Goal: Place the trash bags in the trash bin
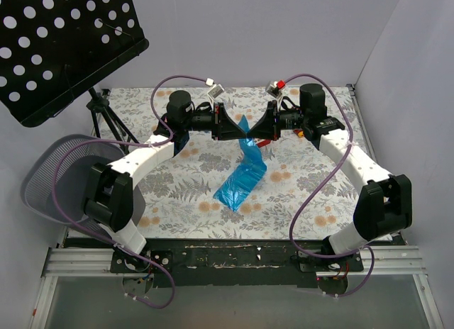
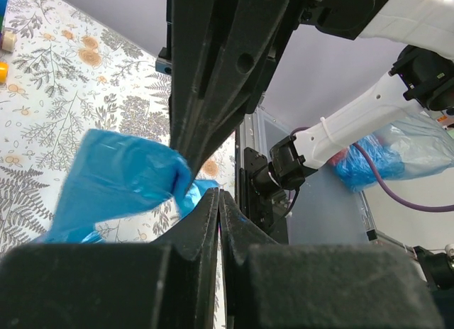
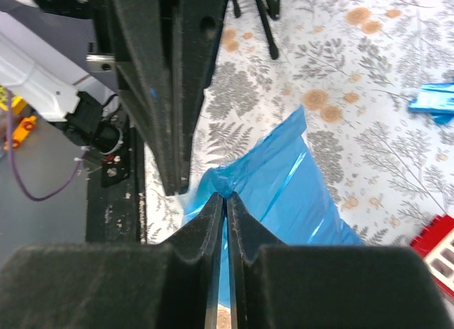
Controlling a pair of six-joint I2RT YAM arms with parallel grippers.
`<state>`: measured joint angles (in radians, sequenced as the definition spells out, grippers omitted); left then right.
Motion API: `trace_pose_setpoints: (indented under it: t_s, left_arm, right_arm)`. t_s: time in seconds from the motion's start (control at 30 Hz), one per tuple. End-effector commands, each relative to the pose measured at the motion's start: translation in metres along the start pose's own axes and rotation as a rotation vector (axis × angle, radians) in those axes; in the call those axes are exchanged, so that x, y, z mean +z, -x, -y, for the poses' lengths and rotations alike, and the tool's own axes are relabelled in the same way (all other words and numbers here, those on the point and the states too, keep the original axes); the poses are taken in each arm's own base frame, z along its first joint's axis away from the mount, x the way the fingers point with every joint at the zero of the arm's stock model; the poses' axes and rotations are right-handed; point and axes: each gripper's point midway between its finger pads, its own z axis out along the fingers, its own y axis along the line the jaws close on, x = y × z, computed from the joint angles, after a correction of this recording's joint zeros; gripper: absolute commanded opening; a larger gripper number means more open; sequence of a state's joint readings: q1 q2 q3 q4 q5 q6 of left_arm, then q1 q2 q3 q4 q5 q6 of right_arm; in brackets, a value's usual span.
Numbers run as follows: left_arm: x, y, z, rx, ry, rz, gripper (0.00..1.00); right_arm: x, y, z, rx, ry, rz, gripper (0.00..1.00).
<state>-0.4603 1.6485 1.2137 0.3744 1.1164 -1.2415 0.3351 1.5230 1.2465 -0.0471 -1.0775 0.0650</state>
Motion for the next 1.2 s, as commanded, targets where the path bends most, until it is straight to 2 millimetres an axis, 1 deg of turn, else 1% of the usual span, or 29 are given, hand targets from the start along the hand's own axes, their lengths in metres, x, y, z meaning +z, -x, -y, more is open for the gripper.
trace_pose_setpoints:
  t_s: [0.0,0.03,0.07,0.13,0.23,0.3,0.37,0.4,0.47,0.57,0.63,0.77,0.87,0.93,0.97,1.0,1.03,1.1,1.17]
  left_arm:
    - [-0.001,0.016,0.019,0.06,-0.029,0.009,0.0]
    - [-0.001,0.015,0.019,0.059,-0.025,0.011,0.0]
    - [-0.001,0.016,0.02,0.059,-0.022,0.012,0.0]
    - [-0.003,0.015,0.019,0.058,-0.013,0.013,0.0]
    - [-0.004,0.015,0.017,0.082,0.011,0.01,0.0]
    - [-0.005,0.017,0.012,0.124,0.053,0.002,0.01]
    - [-0.008,0.022,0.006,0.158,0.104,-0.002,0.26]
    - [-0.009,0.023,0.005,0.165,0.112,-0.001,0.36]
    - [-0.01,0.021,0.006,0.16,0.106,-0.012,0.46]
    - [-0.009,0.014,0.011,0.124,0.062,-0.025,0.47]
    - [-0.008,0.011,0.014,0.108,0.044,-0.025,0.47]
    - [-0.004,0.008,0.009,0.088,0.046,-0.03,0.48]
    - [-0.004,0.008,0.007,0.122,0.042,-0.037,0.47]
    - [-0.005,0.008,0.008,0.2,0.03,-0.064,0.46]
    - [-0.006,0.009,0.009,0.28,0.018,-0.082,0.45]
    - [-0.008,0.001,0.007,0.33,0.02,-0.136,0.45]
    - [-0.009,0.002,0.007,0.414,0.019,-0.167,0.44]
    - [-0.007,0.012,0.016,0.585,0.031,-0.183,0.44]
    - [-0.004,0.02,0.03,0.723,0.032,-0.172,0.43]
  right_arm:
    - [-0.008,0.012,0.011,-0.058,-0.139,0.011,0.19]
    - [-0.009,0.014,0.014,-0.063,-0.166,0.013,0.21]
    - [-0.01,0.016,0.013,-0.081,-0.167,0.016,0.18]
    - [-0.009,0.018,0.007,-0.128,-0.121,0.014,0.02]
    - [-0.009,0.021,-0.001,-0.136,-0.08,0.02,0.01]
    - [-0.01,0.022,-0.007,-0.142,-0.061,0.019,0.01]
    - [-0.011,0.022,-0.012,-0.146,-0.052,0.016,0.01]
    - [-0.012,0.022,-0.015,-0.152,-0.047,0.018,0.01]
    - [-0.013,0.02,-0.018,-0.15,-0.037,0.017,0.01]
    - [-0.013,0.018,-0.021,-0.138,-0.026,0.023,0.01]
    - [-0.012,0.02,-0.021,-0.139,-0.028,0.029,0.01]
    - [-0.013,0.022,-0.021,-0.146,-0.028,0.031,0.01]
    - [-0.013,0.021,-0.024,-0.135,-0.011,0.03,0.01]
    - [-0.014,0.02,-0.03,-0.11,0.02,0.028,0.01]
    - [-0.015,0.02,-0.036,-0.099,0.055,0.025,0.01]
    - [-0.017,0.022,-0.042,-0.09,0.083,0.022,0.02]
    - [-0.019,0.024,-0.048,-0.073,0.114,0.02,0.05]
    - [-0.023,0.029,-0.065,-0.057,0.189,0.014,0.09]
    - [-0.026,0.031,-0.075,-0.037,0.238,0.002,0.1]
